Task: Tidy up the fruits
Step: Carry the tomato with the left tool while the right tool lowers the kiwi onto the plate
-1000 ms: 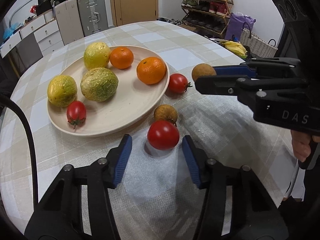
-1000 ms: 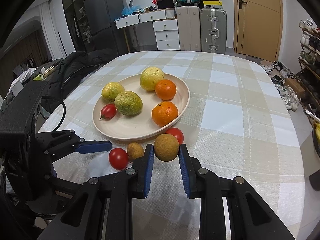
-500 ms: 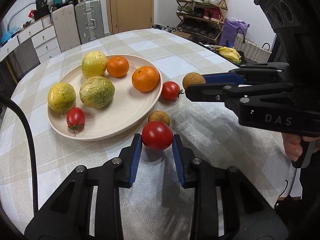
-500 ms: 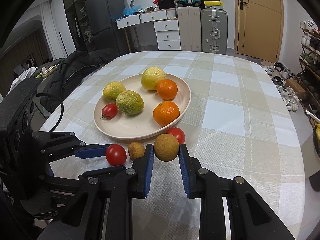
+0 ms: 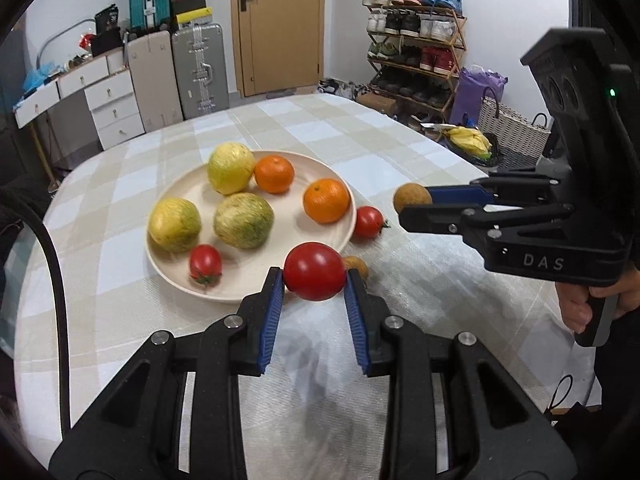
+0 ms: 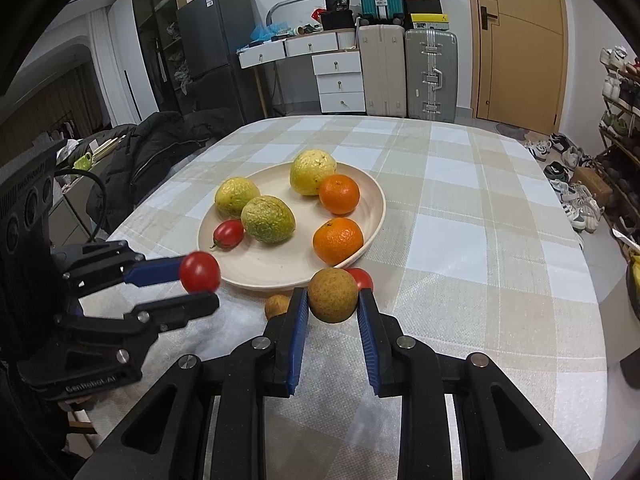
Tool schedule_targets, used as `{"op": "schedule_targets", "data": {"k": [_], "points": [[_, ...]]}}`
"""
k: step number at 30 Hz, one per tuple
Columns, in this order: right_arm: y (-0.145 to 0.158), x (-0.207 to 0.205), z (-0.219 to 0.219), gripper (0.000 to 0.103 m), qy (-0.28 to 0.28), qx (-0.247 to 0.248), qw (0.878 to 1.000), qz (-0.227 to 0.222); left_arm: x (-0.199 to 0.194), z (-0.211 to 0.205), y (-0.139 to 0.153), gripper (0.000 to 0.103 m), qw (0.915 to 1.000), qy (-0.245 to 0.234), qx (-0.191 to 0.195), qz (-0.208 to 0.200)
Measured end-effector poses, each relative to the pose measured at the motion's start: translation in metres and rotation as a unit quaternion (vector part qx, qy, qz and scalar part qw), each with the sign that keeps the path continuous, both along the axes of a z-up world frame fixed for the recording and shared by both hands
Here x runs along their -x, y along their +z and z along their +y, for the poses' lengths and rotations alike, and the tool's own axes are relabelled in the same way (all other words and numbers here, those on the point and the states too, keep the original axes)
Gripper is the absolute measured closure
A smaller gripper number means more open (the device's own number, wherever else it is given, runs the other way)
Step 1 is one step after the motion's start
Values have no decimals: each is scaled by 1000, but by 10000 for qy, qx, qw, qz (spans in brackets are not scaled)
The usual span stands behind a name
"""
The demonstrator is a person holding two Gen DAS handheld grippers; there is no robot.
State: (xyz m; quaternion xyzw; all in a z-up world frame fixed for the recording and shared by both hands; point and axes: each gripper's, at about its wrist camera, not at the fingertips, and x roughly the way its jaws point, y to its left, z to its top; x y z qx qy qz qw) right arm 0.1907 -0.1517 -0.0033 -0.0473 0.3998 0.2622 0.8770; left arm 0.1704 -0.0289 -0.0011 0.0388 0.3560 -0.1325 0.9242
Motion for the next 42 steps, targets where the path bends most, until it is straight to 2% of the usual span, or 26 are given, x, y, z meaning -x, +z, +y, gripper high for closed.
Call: {"op": "schedule_targets", "data": {"k": [8,18,24,35,42], "points": [[6,4,1,77,49,-143,9998,-113,-2,18,9,75,9994,306,68,-169],[8,9,15,77,225,-334,9989,-250,-18,26,-2,75,9987,484,68,-120],[5,5,23,77,308,-533,9980,-118,-27,27,-7,75,9983,555,93,-122],[-13,-8,38,77,168,-481,9987,63,-35,28,-15,75,9981,592,31,-148],[-15,-12,42,77,104,-485,9988,29,-38,28,-18,75,9982,596,33,-96]]}}
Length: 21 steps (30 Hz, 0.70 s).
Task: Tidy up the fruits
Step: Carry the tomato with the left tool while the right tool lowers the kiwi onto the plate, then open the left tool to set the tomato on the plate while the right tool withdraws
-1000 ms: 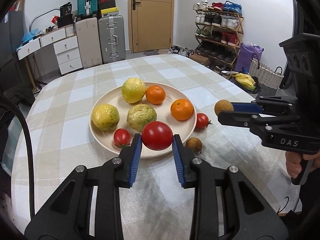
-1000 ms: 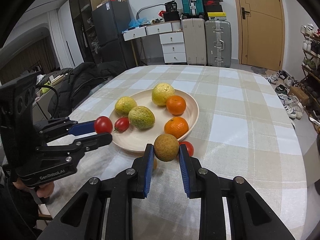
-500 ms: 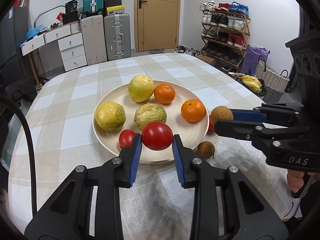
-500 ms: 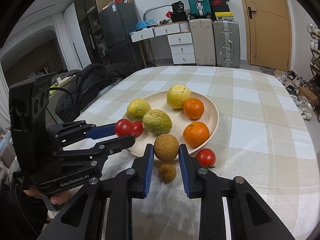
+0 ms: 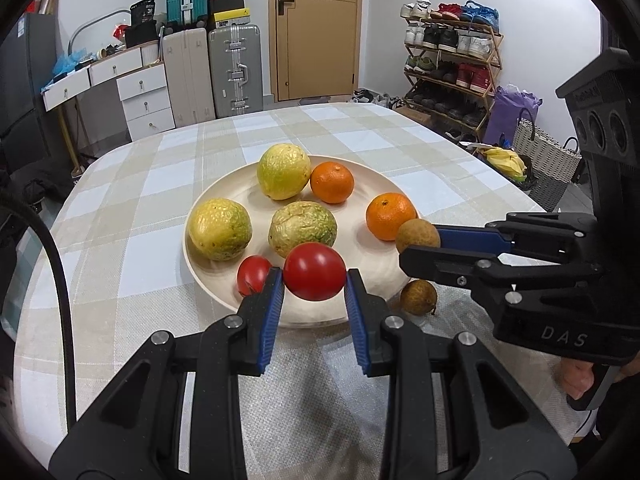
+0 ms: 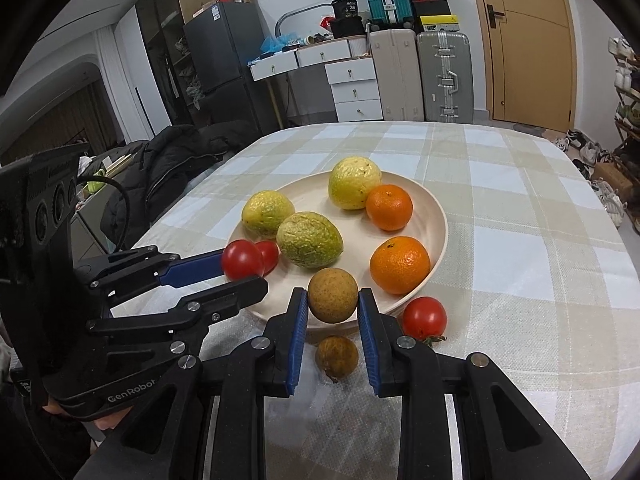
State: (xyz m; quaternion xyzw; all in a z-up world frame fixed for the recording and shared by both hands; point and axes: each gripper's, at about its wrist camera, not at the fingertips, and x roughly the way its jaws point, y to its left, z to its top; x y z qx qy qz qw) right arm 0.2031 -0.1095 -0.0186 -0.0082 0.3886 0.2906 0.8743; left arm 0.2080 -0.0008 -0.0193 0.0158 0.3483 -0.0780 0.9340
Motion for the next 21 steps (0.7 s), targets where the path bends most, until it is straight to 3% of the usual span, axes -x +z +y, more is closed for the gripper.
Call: {"op": "schedule_targets", "data": {"k": [21], "points": [[-3,-2,-3,72,-94,225,9997,-2,-3,3,-4,75,10000,62,1,62]]}}
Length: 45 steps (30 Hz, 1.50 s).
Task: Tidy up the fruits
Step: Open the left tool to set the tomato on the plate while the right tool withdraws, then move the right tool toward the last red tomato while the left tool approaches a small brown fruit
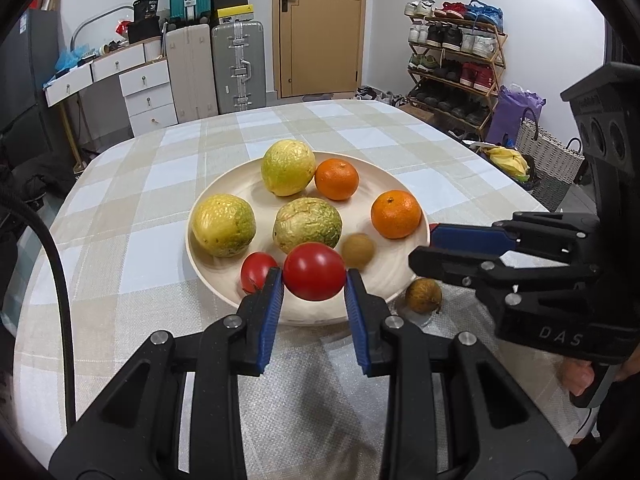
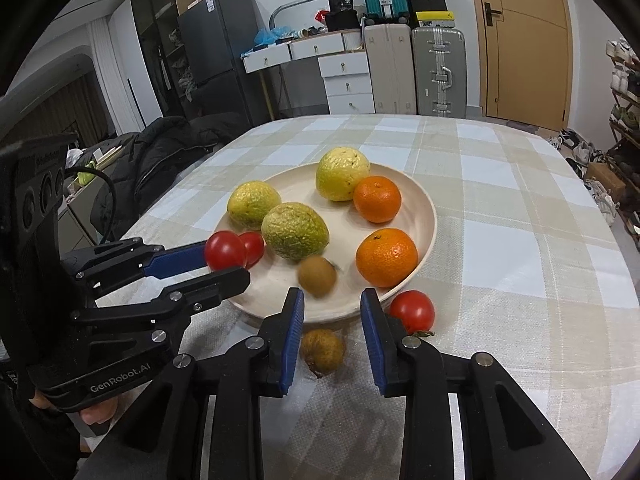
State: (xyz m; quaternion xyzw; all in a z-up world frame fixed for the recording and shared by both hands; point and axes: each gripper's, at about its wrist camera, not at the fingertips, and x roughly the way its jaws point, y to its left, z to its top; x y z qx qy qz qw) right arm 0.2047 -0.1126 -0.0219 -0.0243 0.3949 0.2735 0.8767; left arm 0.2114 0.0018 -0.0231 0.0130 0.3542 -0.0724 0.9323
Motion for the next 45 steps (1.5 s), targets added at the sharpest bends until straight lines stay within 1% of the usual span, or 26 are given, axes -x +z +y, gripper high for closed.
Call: {"op": "schedule_targets", "data": {"k": [2,7,8,9,10,11,12,13,14,15,19,20,21,25,28,29,30,33,37,45], "points": [[2,1,-3,71,-23,6,10000,-6,1,0,0,75,10000,19,-17,-4],[9,2,-9,59,-72,26,9999,-124,3,1,0,74,9999,75,-73,16],[11,2,-10,55,-86,11,9999,-142,3,2,0,74,9999,107,-89,24],[13,2,-12,51,-100,4,9998,-160,3,2,0,71,9998,139,-107,38],[14,2,-13,50,-120,8,9997,-189,3,3,1,69,9997,181,-127,52],[16,2,-15,48,-149,21,9996,-219,4,4,2,64,9997,213,-129,38],[17,2,-17,42,-175,26,9996,-234,5,4,3,57,9997,232,-122,10],[19,1,-19,37,-211,20,9995,-250,7,5,5,54,9996,248,-113,-30],[20,1,-22,29,-238,11,9994,-268,9,6,6,46,9996,261,-105,-78],[21,1,-24,24,-261,3,9992,-289,10,6,9,38,9995,284,-105,-125],[27,0,-31,13,-387,169,9983,-411,16,5,17,26,9991,324,-113,-258],[28,0,-33,8,-444,204,9979,-430,18,5,19,21,9991,317,-86,-270],[28,-1,-35,4,-470,223,9977,-432,19,4,21,19,9991,314,-59,-283],[30,-2,-39,1,-425,332,9974,-480,23,2,27,17,9993,287,56,-235],[30,-1,-40,0,-408,440,9970,-495,26,-1,28,8,9994,247,125,-207],[30,-1,-41,0,-401,460,9969,-492,27,-3,29,3,9994,247,120,-213],[30,-1,-42,0,-398,485,9968,-492,28,-5,29,1,9994,252,100,-226],[28,-1,-43,0,-424,587,9962,-487,30,-10,28,1,9995,252,15,-208],[24,-3,-44,0,-386,674,9962,-398,28,-15,24,1,9997,235,-27,-82],[8,-13,-51,0,-482,836,9953,-42,27,-24,14,1,9998,100,-64,155]]}}
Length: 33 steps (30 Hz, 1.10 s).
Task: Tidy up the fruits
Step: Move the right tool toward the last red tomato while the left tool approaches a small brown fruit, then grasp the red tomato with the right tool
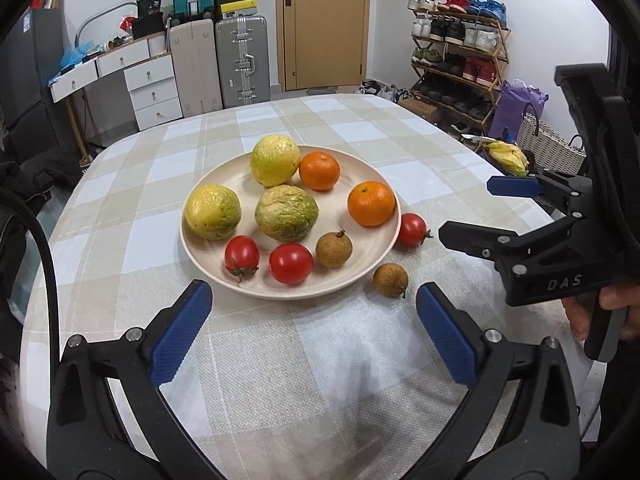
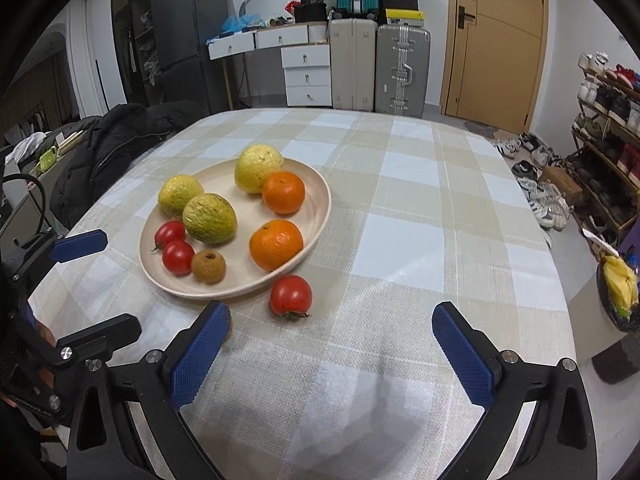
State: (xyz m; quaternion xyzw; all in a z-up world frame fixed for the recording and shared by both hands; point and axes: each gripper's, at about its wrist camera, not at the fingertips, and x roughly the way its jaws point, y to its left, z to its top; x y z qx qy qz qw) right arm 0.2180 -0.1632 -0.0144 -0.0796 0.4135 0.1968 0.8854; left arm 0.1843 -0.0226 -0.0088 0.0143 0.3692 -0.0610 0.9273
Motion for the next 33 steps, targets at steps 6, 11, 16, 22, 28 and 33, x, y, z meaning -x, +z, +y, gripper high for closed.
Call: {"op": "schedule_targets", "data": {"k": [6,11,16,22,28,33], "points": [[-17,-11,-4,0,-150,-49,9993,345,-3,-5,-7,1,9998,-82,-72,175],[-25,-14,1,0,-142,10,9990,432,-5,-7,-11,1,9995,-139,-103,248],[-31,-14,13,0,-38,234,9986,465,-8,-6,-14,1,9993,-133,-105,327],[-38,-18,19,19,26,252,9977,623,-10,-4,-18,1,9991,-102,-130,387],[-38,-17,29,35,153,344,9981,491,-11,-3,-20,1,9990,-111,-131,424],[-35,-15,33,61,302,315,9981,436,-11,-5,-20,1,9989,-158,-156,424]]}}
